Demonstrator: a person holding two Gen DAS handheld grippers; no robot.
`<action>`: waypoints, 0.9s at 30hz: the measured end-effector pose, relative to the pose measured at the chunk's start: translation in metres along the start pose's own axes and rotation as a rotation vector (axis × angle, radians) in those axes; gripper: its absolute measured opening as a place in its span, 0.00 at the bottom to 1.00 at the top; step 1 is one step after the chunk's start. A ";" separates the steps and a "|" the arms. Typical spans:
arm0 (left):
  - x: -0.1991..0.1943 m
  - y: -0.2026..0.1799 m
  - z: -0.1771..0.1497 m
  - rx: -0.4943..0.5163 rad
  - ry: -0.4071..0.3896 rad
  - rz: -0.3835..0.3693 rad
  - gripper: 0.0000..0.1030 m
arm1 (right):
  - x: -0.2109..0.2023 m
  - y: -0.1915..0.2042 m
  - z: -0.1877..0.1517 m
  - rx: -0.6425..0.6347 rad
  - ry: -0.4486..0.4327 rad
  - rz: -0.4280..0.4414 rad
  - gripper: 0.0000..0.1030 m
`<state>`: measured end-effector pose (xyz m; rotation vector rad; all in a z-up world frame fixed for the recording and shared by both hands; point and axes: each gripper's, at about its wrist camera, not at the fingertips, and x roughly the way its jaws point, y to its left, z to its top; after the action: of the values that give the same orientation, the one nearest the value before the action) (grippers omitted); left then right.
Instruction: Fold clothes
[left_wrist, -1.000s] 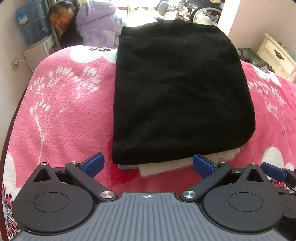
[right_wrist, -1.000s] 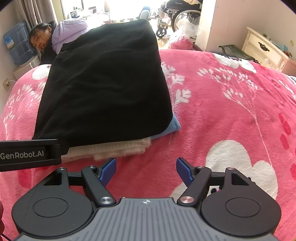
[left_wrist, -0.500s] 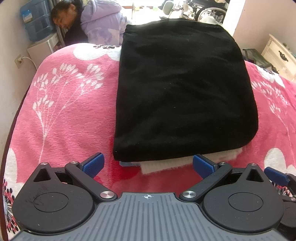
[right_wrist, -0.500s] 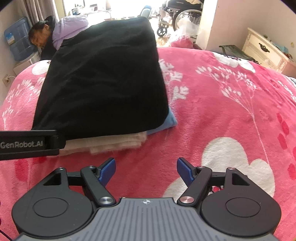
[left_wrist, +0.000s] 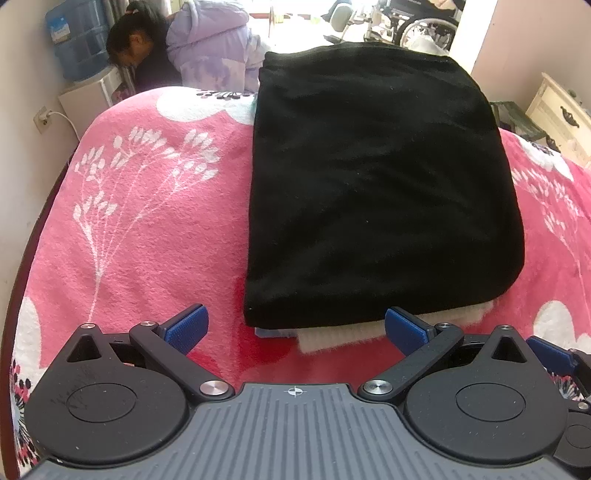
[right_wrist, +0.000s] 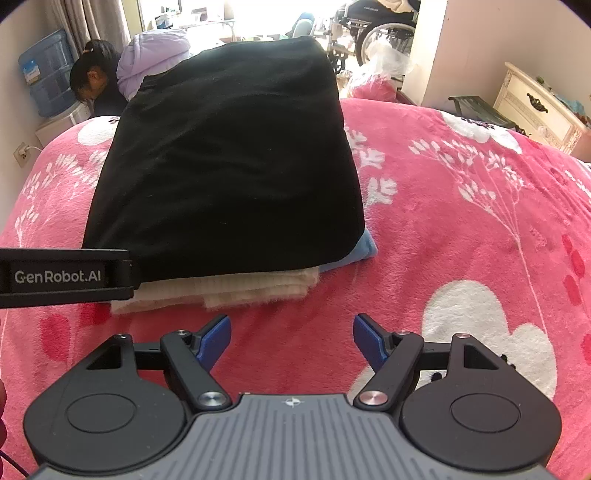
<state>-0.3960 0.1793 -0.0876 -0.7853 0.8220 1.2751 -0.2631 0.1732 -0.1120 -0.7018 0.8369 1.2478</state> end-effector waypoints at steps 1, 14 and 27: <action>0.000 0.001 0.000 -0.001 0.000 0.001 1.00 | 0.000 0.000 0.000 -0.001 -0.001 0.000 0.74; 0.001 0.002 0.001 -0.001 0.004 -0.004 1.00 | 0.001 0.003 0.001 -0.011 -0.002 0.000 0.74; 0.000 0.002 0.001 0.004 0.005 -0.004 1.00 | 0.002 0.003 0.001 -0.011 -0.001 0.001 0.74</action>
<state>-0.3977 0.1802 -0.0879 -0.7868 0.8267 1.2677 -0.2656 0.1755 -0.1130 -0.7097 0.8303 1.2541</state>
